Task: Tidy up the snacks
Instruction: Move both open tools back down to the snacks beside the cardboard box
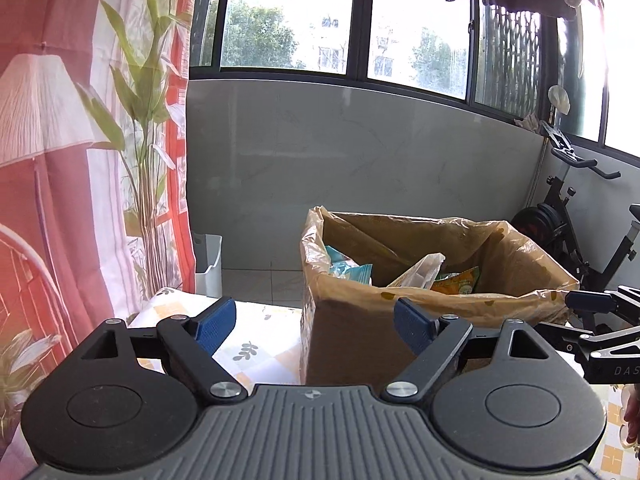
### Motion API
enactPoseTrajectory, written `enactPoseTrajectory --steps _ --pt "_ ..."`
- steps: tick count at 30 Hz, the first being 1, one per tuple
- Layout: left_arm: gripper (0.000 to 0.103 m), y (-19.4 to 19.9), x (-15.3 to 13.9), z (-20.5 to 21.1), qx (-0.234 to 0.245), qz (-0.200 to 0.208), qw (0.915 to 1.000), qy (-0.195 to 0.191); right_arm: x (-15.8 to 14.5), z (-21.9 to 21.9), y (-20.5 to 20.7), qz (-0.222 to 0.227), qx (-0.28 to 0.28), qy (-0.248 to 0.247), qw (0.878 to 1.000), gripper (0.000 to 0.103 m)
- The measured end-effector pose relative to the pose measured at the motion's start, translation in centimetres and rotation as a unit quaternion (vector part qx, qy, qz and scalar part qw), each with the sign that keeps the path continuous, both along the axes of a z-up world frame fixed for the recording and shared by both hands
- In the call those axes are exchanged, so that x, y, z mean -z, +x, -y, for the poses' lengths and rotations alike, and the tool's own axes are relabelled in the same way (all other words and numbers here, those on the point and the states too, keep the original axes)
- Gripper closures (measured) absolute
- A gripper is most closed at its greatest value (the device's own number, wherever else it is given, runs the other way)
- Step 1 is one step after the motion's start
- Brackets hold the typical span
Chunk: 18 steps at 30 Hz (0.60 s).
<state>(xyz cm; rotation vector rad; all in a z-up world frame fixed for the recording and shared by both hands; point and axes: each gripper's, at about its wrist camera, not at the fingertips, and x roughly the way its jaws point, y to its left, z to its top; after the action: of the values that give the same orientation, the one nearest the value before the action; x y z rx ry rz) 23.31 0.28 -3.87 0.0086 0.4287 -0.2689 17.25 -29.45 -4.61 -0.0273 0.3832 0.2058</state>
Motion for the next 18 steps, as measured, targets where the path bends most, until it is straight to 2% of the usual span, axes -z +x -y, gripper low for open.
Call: enactPoseTrajectory --steps 8,14,18 --pt "0.017 -0.4 2.8 -1.5 -0.008 -0.036 0.9993 0.003 1.9 0.0 -0.5 -0.016 0.009 0.006 1.0 0.015" --pt "0.018 -0.5 4.2 -1.7 -0.019 -0.032 0.9992 0.013 3.1 0.3 -0.4 -0.016 0.016 0.019 1.0 0.015" --pt "0.021 -0.6 5.7 -1.4 -0.018 -0.042 0.9987 0.021 5.1 0.4 -0.4 -0.025 0.019 0.029 0.999 0.015"
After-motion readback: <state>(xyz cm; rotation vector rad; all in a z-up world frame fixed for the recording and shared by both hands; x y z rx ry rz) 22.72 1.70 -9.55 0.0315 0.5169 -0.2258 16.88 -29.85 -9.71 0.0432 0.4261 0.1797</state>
